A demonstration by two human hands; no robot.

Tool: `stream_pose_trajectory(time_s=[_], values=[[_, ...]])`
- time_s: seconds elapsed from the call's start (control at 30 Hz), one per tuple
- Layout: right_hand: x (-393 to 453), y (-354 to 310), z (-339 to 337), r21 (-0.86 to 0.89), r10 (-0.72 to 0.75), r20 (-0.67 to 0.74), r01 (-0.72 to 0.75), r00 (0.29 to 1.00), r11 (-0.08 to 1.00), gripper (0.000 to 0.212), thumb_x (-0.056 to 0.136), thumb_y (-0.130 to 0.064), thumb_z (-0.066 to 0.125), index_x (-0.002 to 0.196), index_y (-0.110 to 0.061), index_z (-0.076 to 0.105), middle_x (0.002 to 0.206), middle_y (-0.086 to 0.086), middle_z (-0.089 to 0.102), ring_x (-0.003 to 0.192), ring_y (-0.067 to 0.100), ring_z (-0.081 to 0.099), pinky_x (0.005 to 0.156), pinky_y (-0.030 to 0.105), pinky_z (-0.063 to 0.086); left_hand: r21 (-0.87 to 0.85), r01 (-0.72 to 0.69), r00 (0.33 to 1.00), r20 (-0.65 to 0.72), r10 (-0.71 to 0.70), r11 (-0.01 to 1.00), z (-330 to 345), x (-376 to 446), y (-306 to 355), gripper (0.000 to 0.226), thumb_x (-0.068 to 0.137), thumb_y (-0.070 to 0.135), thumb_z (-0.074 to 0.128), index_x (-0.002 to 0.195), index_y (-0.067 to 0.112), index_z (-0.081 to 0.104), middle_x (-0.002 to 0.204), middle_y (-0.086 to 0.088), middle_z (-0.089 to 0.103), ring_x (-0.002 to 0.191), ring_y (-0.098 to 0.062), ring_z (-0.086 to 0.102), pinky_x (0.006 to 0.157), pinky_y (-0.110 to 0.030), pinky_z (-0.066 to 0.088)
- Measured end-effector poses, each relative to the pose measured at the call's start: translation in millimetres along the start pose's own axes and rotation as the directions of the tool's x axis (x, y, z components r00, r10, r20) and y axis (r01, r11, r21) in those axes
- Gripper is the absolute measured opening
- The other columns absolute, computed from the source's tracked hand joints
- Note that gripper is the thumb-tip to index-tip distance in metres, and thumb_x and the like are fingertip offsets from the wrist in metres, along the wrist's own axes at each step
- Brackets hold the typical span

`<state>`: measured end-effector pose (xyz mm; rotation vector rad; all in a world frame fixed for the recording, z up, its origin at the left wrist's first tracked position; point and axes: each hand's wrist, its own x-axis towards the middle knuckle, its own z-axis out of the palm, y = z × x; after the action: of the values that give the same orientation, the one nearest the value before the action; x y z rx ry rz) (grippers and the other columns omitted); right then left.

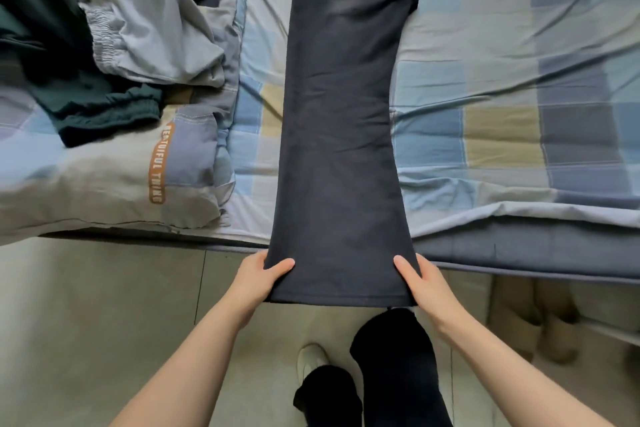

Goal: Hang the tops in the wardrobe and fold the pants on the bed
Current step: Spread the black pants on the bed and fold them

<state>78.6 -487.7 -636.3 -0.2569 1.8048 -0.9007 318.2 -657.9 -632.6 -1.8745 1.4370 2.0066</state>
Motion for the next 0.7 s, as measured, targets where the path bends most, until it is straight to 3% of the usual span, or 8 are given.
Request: stream_pose_trajectory(time_s=[0.1,0.17,0.23,0.33,0.43,0.5,0.6,0.7], values=[[-19.6,16.7,-9.9,-0.092,-0.008,-0.12,-0.003,0.993,0.996,0.008,0.096,-0.027,0.055,0.098,-0.026,0.063,0.097,-0.015,0.068,0.093,-0.004,0.063,0.067,0.006,0.045,-0.029,0.021,1.0,0.004,-0.021,0.999,19.1,-20.0,-21.0,0.013,0.088,0.021,0.069,0.099,0.015,0.072,0.095,0.003,0.076,0.088,-0.011,0.071,0.074,-0.024,0.055],[-28.1,30.9,-11.4,-0.15,0.072,-0.177,-0.099,0.982,0.984,0.013,0.096,-0.024,0.056,0.096,-0.012,0.059,0.094,0.002,0.066,0.094,0.019,0.065,0.072,0.026,0.054,-0.006,0.065,0.998,-0.011,-0.065,0.998,32.1,-27.0,-37.3,0.009,0.089,0.018,0.068,0.095,0.012,0.071,0.09,0.001,0.075,0.084,-0.013,0.068,0.068,-0.022,0.053],[-36.0,37.4,-9.3,-0.138,0.173,-0.209,-0.204,0.962,0.969,0.02,0.094,-0.023,0.059,0.102,-0.006,0.052,0.097,0.012,0.063,0.087,0.029,0.065,0.066,0.043,0.059,0.013,0.121,0.992,-0.036,-0.121,0.993,42.2,-32.6,-49.4,0.007,0.089,0.015,0.067,0.095,0.011,0.067,0.09,0.001,0.073,0.086,-0.016,0.066,0.066,-0.022,0.052],[-52.4,31.3,-13.5,-0.152,0.159,-0.262,-0.203,0.952,0.967,0.029,0.092,-0.019,0.06,0.113,-0.018,0.042,0.094,0.012,0.066,0.076,0.024,0.067,0.065,0.042,0.06,-0.007,0.203,0.978,-0.049,-0.203,0.979,47.7,-45.7,-48.9,0.024,0.089,0.013,0.065,0.11,0.016,0.054,0.103,-0.006,0.069,0.093,-0.02,0.068,0.083,-0.037,0.057],[-55.5,-0.3,-21.8,-0.125,0.048,-0.186,-0.072,0.981,0.989,0.032,0.091,-0.012,0.057,0.111,-0.033,0.045,0.088,0.005,0.071,0.079,0.024,0.067,0.075,0.044,0.057,-0.024,0.124,0.992,-0.032,-0.125,0.992,35.9,-57.3,-15.9,0.052,0.09,0.008,0.064,0.126,0.037,0.04,0.094,-0.011,0.07,0.082,-0.019,0.07,0.074,-0.034,0.058],[-43.7,-46.8,-46.7,-0.176,-0.027,-0.101,0.009,0.994,0.984,0.027,0.09,-0.01,0.056,0.101,-0.034,0.059,0.09,-0.005,0.07,0.081,0.019,0.065,0.069,0.039,0.056,0.015,0.008,0.999,0.037,-0.009,1.0,24.0,-56.6,34.1,0.053,0.09,0.005,0.061,0.122,0.046,0.05,0.084,-0.013,0.072,0.072,-0.017,0.066,0.067,-0.033,0.058],[-39.5,-91.0,-53.1,-0.156,0.01,0.009,-0.008,1.0,0.988,0.022,0.091,-0.015,0.058,0.078,-0.023,0.074,0.081,-0.008,0.07,0.075,0.01,0.06,0.061,0.033,0.054,0.094,0.003,0.998,0.064,-0.009,0.996,-2.0,-69.7,75.7,0.027,0.092,0.009,0.06,0.094,0.029,0.078,0.088,-0.004,0.074,0.073,-0.011,0.065,0.061,-0.028,0.057],[-4.3,-158.3,-74.7,-0.01,0.057,0.065,-0.056,0.996,0.998,0.041,0.098,-0.036,0.047,0.074,-0.017,0.075,0.076,-0.002,0.066,0.063,0.013,0.056,0.054,0.026,0.048,-0.01,0.058,0.995,0.085,-0.057,0.998,-14.5,-53.1,137.8,0.026,0.095,0.023,0.056,0.09,0.01,0.078,0.092,-0.012,0.074,0.074,-0.019,0.068,0.061,-0.027,0.055]])
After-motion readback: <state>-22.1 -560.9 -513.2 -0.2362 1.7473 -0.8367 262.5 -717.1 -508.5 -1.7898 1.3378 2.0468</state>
